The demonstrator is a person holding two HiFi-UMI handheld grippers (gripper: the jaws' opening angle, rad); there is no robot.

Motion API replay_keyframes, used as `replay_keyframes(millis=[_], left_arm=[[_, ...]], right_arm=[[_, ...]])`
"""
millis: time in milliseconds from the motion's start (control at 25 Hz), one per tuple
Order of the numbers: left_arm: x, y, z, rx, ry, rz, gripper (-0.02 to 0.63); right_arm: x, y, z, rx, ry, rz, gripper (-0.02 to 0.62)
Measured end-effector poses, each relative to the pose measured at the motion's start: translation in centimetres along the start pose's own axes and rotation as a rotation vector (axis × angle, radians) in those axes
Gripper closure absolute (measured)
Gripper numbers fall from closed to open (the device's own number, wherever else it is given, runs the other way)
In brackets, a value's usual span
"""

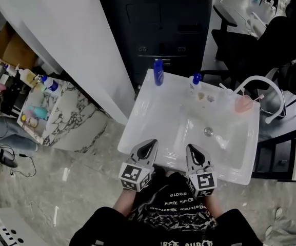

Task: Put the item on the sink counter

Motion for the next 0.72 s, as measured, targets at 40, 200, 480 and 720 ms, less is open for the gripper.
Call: replay_keyframes(millis=[40,200,480,720], left_arm=[[-0.1,-0.1,-0.2,0.000,0.001,0.001,0.600],[-0.5,-0.3,-0.6,0.005,0.015,0.010,0.600],[-1.0,-0.7,-1.8,0.033,0.024,0.022,0.600],[-1.4,-1.1,-2.8,0.030,0.022,0.023,0.600]], right_arm=[[-0.2,-0.1,0.1,0.002,0.001,0.000,0.597],[-0.9,-0.3,0.4,-0.006,0.008,0.004,0.597],[-2.1,-0.8,0.4,0.015,0.012,-0.006,0.597],[-3.2,-1.2,0.4,0.024,0.013,-0.006,0.597]])
Point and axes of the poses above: the fingertips, and each gripper's own axes: x backward along the fingers, z to its right, y out of its underside, the point moved 9 cm from there along x, backward along the fingers, and after that the axes turned 7 degrees about y, right-handed, at the moved point
